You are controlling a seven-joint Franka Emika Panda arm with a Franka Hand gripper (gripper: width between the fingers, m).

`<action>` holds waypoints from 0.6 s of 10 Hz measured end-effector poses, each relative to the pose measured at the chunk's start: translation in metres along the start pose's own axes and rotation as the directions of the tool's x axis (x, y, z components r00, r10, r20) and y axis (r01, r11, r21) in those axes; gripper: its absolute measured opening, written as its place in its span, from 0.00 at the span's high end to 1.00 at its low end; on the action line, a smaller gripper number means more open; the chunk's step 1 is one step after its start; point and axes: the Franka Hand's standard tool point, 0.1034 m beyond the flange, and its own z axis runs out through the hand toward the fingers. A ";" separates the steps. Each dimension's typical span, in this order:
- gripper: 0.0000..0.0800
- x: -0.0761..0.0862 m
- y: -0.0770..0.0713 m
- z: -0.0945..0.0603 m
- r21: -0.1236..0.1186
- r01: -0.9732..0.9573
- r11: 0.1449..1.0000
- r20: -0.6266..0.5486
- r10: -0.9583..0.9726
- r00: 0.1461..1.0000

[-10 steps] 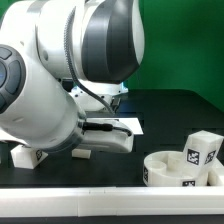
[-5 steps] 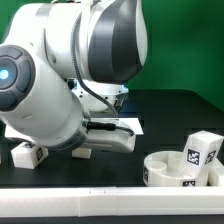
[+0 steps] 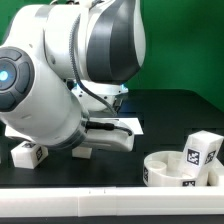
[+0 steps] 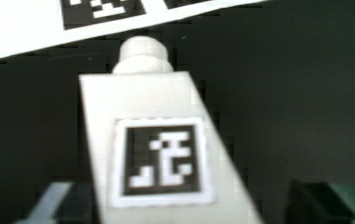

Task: Assemble stool

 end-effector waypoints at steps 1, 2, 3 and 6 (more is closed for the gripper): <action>0.44 0.000 0.000 0.000 0.000 0.001 1.000 0.000 -0.001 1.000; 0.59 0.000 -0.001 0.000 -0.001 0.001 1.000 -0.001 -0.001 1.000; 0.59 0.000 -0.001 0.000 -0.001 0.001 1.000 -0.001 -0.001 1.000; 0.59 0.000 -0.005 -0.006 -0.002 0.011 1.000 -0.017 -0.011 1.000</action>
Offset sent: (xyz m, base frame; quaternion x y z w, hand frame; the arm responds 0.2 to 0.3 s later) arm 0.0000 0.0030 -0.0027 -0.0089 0.0205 -0.0193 0.9996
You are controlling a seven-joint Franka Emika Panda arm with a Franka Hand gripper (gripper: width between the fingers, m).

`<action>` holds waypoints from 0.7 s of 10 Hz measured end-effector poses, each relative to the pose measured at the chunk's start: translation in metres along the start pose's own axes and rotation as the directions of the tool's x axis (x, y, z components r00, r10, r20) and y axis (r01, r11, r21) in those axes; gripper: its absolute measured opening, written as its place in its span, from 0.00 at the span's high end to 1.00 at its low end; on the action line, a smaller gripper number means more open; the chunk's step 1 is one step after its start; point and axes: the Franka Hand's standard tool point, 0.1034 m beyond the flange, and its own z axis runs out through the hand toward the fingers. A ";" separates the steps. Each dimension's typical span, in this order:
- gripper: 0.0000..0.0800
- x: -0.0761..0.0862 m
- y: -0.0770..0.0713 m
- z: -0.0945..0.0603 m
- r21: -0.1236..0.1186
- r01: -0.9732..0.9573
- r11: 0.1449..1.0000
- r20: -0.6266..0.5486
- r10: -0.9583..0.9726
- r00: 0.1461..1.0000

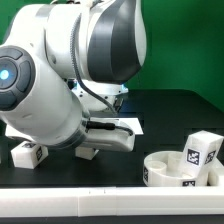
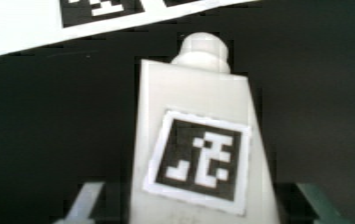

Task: Assemble stool

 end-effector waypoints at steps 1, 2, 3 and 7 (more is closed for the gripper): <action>0.59 -0.005 -0.008 -0.011 -0.003 0.015 1.000 -0.007 -0.015 1.000; 0.59 -0.013 -0.020 -0.025 -0.006 0.035 0.999 -0.018 -0.036 0.999; 0.59 -0.021 -0.032 -0.035 -0.011 0.047 0.999 -0.036 -0.047 0.998; 0.59 -0.028 -0.058 -0.044 -0.010 0.002 1.000 -0.067 -0.003 0.998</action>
Offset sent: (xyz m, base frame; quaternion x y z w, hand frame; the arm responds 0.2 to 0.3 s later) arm 0.0218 0.0481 0.0629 -0.0298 -0.0028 0.0069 0.9995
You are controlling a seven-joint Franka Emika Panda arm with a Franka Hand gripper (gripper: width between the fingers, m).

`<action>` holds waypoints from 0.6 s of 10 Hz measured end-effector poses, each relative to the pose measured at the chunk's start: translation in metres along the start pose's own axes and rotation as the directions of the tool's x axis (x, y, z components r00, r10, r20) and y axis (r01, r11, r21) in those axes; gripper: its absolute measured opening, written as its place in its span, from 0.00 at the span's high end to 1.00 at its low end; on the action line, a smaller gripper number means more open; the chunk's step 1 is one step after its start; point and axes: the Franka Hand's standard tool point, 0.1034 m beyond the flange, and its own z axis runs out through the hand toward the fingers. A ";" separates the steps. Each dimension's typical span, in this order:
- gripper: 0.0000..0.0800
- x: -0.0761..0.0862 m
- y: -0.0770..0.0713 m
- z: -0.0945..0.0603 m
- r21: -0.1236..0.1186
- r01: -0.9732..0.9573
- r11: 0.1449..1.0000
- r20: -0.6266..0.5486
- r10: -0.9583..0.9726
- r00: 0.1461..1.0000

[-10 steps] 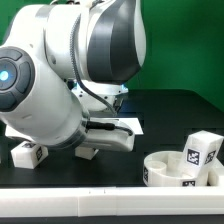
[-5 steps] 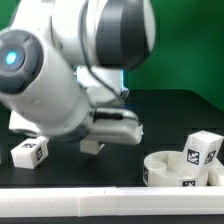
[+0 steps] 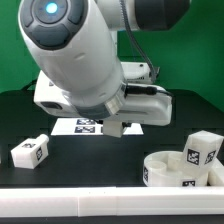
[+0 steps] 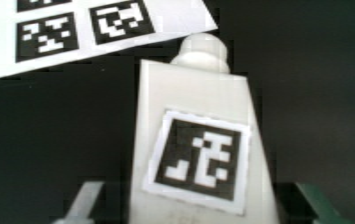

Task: Assemble stool

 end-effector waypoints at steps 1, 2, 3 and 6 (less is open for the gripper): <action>0.59 0.000 0.001 0.000 0.000 -0.001 1.000 0.002 0.001 1.000; 0.59 0.001 0.000 0.000 0.000 -0.001 1.000 -0.004 0.001 1.000; 0.59 0.011 -0.003 -0.007 0.006 0.010 1.000 -0.087 -0.009 0.996; 0.59 0.003 -0.012 -0.038 -0.001 0.060 0.998 -0.293 -0.057 0.954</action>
Offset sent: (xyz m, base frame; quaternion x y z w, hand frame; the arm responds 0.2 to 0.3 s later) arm 0.0025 -0.0080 0.0134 0.0029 0.2019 -0.0449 0.9784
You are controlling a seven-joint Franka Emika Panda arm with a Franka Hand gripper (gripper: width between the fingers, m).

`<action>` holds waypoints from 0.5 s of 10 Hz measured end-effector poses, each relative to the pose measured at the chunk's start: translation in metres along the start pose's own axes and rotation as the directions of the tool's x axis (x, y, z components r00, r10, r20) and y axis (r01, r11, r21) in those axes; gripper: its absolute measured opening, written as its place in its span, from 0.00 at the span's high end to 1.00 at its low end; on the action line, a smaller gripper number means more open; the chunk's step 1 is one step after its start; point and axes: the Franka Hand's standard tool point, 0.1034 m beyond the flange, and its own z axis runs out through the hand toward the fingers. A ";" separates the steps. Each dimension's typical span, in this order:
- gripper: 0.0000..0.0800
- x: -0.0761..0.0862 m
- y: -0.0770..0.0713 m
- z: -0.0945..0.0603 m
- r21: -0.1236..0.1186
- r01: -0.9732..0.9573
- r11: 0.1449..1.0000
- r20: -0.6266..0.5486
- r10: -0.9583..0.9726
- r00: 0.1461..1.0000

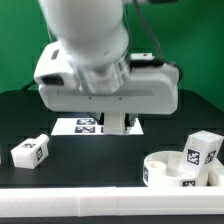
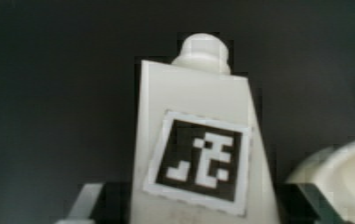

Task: Assemble stool

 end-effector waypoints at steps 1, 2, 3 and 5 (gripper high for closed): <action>0.59 0.000 -0.006 -0.011 0.003 0.009 1.000 -0.034 -0.009 0.999; 0.59 0.007 -0.012 -0.021 0.008 0.018 1.000 -0.119 -0.017 0.993; 0.59 0.011 -0.012 -0.021 0.010 0.017 1.000 -0.194 -0.015 0.981; 0.59 0.012 -0.012 -0.020 0.012 0.019 1.000 -0.299 -0.014 0.954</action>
Offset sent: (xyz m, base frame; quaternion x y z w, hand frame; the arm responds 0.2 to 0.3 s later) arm 0.0000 0.0000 0.0000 0.0000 0.1938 0.0000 0.9810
